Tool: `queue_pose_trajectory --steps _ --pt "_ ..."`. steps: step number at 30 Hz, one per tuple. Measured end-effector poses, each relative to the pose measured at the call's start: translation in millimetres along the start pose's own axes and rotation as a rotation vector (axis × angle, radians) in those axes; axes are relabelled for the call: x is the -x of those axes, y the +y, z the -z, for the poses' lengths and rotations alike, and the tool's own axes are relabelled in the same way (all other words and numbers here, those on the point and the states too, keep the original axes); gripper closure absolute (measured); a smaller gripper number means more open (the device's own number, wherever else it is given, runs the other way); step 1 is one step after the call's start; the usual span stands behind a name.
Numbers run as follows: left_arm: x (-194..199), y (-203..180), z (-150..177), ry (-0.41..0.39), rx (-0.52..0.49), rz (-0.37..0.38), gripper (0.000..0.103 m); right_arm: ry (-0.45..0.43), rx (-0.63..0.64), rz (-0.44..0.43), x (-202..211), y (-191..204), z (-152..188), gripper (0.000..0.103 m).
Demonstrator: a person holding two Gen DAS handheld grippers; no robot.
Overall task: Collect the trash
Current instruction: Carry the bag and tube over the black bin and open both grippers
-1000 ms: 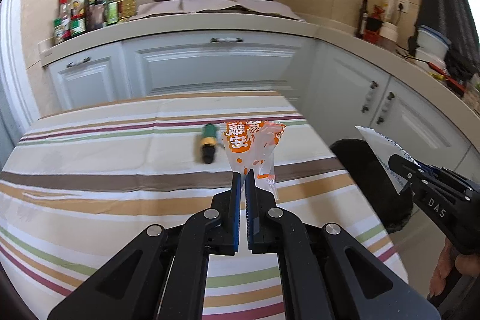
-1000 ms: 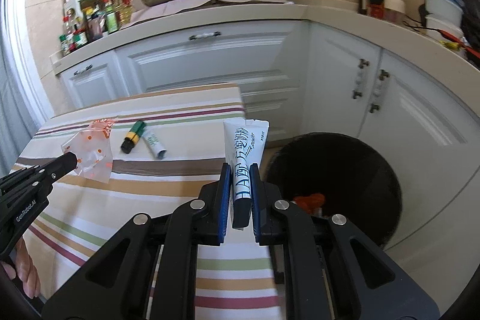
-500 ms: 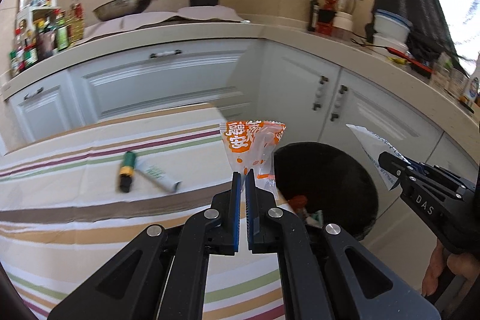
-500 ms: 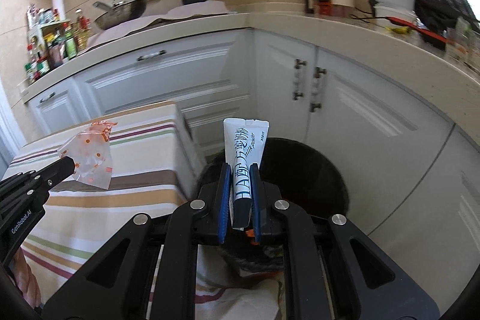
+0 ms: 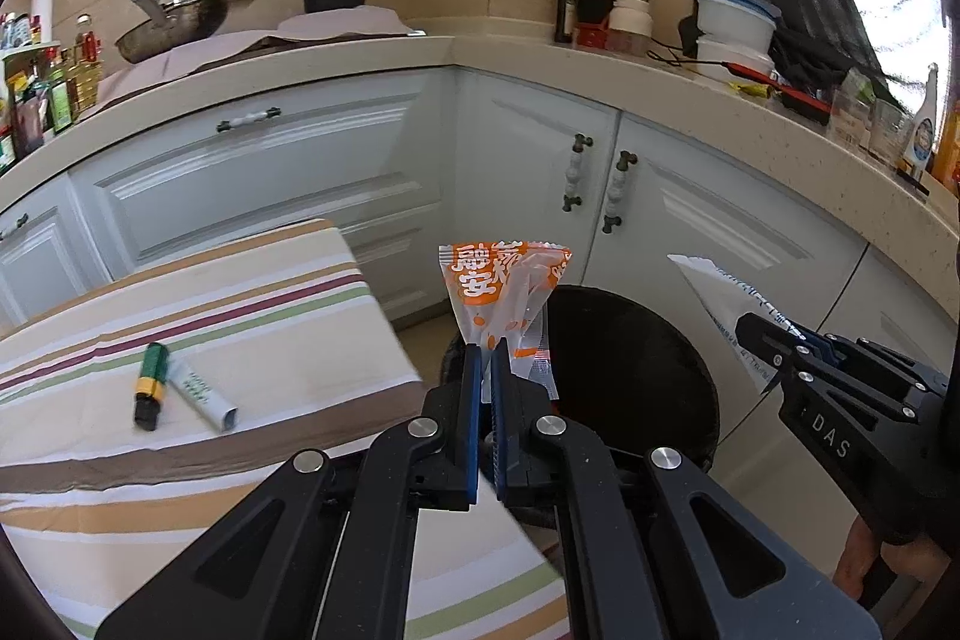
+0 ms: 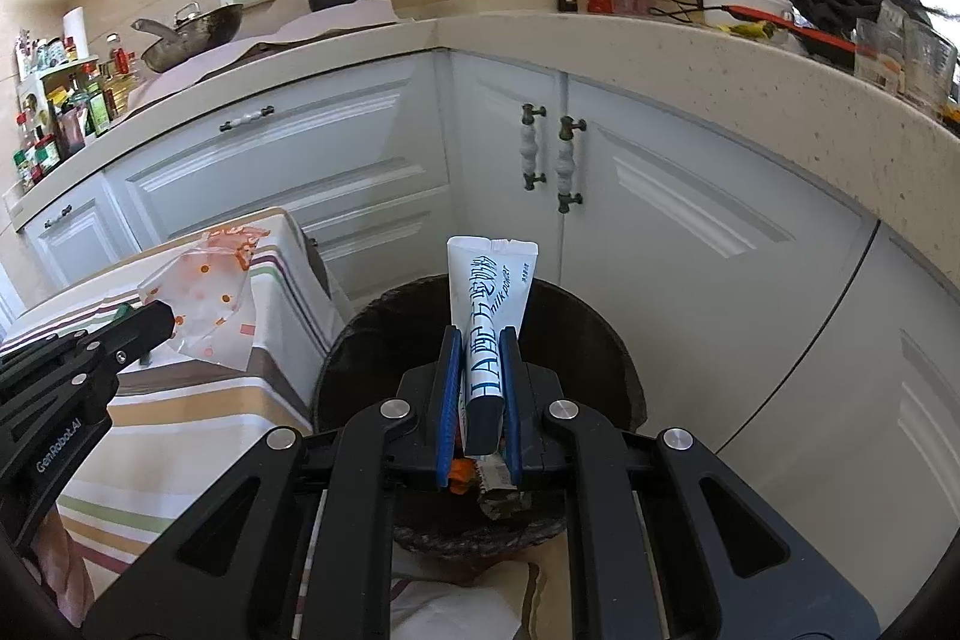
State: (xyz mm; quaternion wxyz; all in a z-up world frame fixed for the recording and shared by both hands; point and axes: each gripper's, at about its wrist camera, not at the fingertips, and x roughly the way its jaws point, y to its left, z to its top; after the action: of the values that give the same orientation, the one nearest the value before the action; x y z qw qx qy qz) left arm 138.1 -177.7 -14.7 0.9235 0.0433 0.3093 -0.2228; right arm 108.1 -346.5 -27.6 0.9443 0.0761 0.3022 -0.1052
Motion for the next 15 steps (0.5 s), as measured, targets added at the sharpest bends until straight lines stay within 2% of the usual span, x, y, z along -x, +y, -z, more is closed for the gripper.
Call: queue_pose_trajectory --steps 15 --pt "-42.1 -22.3 -10.7 0.02 -0.035 0.029 0.099 0.02 -0.032 0.014 -33.6 -15.4 -2.9 0.09"
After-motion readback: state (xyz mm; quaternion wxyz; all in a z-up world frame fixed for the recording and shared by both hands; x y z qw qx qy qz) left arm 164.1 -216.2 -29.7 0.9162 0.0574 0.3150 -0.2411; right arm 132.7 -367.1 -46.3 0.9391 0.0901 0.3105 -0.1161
